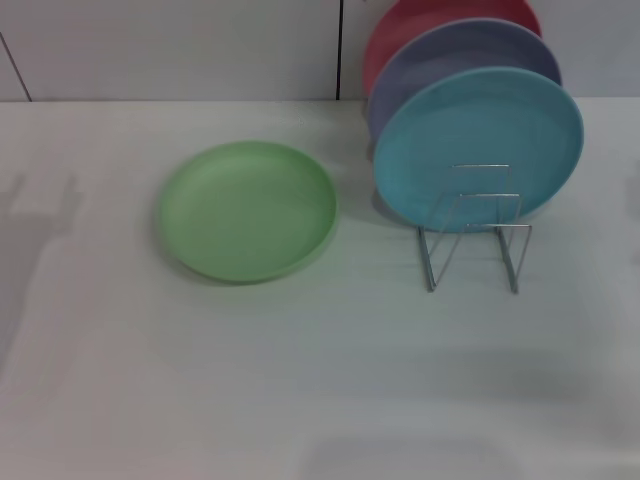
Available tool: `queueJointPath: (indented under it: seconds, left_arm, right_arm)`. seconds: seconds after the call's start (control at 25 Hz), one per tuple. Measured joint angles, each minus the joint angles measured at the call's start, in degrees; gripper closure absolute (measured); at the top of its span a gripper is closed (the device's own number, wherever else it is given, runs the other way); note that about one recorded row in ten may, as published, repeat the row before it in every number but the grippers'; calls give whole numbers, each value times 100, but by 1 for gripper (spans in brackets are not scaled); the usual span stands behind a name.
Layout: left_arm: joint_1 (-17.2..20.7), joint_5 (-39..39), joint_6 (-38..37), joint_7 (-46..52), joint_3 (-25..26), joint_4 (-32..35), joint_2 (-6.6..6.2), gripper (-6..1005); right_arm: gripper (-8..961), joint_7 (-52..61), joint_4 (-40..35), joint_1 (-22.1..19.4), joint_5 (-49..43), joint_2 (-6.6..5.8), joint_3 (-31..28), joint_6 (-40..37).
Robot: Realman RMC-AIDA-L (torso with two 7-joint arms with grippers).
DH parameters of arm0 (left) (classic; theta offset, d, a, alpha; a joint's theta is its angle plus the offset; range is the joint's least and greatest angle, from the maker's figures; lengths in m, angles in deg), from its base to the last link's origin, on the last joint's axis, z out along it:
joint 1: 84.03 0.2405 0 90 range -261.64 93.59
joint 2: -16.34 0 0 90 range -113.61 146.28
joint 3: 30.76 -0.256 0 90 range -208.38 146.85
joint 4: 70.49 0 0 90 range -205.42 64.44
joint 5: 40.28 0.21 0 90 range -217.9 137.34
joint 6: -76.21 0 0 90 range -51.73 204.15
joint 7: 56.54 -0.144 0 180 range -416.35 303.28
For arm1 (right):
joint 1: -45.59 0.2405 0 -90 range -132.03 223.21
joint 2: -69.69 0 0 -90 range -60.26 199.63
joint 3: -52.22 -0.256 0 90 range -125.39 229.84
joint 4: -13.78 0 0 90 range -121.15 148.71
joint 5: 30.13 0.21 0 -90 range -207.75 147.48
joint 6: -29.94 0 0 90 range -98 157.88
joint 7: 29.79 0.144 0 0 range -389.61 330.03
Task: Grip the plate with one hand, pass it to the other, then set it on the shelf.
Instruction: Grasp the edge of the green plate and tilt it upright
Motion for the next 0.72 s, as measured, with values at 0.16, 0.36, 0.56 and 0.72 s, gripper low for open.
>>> queueJointPath:
  seconds: [0.16,0.36,0.56,0.72]
  left_arm:
    - [60,1,-246,-37,-25,-10,11,277]
    - [-64,-27,-259,-234,10,-190,26,278]
    - [-212,-39,-324,-652,12,-288,52,278]
    - [-223,-54,-464,-710,25,-291,59,278]
  right_arm:
    - [430,1,-11,67,1,0,-39,32]
    - [430,26,-54,153,7,1,-129,133]
    - [430,134,-92,163,7,3,-184,254]
    - [430,109,-108,222,-8,5,-184,265]
